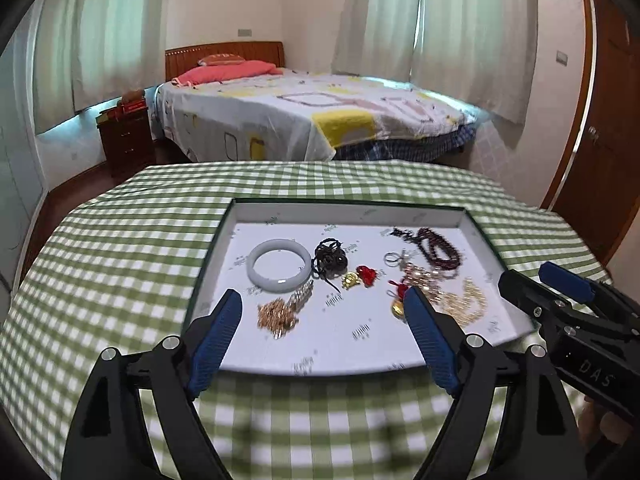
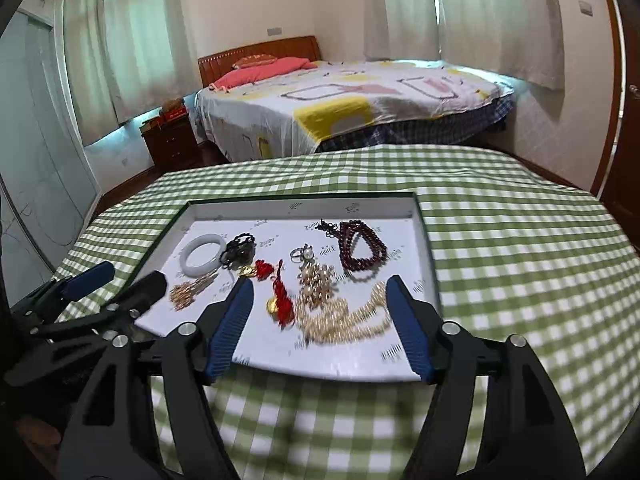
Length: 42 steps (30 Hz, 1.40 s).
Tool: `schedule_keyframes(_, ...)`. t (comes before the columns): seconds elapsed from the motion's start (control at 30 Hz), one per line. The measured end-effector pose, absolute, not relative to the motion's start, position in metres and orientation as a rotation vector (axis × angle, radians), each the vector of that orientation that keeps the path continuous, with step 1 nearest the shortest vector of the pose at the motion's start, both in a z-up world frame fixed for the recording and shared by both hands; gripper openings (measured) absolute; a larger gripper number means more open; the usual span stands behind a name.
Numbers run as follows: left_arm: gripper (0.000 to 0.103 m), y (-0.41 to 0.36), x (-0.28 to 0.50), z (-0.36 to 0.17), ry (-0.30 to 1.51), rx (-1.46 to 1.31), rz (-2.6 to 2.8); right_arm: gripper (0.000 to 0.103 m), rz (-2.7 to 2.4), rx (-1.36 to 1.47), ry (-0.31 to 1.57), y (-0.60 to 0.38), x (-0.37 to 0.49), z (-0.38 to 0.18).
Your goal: Organize jewelry
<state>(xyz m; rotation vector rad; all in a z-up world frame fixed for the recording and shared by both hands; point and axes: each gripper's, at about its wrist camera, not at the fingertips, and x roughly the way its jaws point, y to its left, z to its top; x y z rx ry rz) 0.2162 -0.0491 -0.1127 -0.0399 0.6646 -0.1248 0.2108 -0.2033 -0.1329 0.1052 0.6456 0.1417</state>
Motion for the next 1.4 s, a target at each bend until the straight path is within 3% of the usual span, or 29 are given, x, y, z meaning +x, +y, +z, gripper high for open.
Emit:
schedule_keyframes(0.63, 0.085, -0.007, 0.079, -0.028, 0.494, -0.036, 0.010, 0.084, 0.131, 0.048, 0.457, -0.202, 0.061, -0.035)
schedule_keyframes(1.0, 0.085, -0.002, 0.040, 0.007, 0.412, -0.056, 0.033, 0.086, 0.127, 0.044, 0.401, -0.207, 0.028, -0.014)
schedule_keyframes(1.4, 0.085, 0.002, 0.031, 0.008, 0.400, -0.068, 0.049, 0.086, 0.128, 0.040, 0.388, -0.203, 0.019, -0.013)
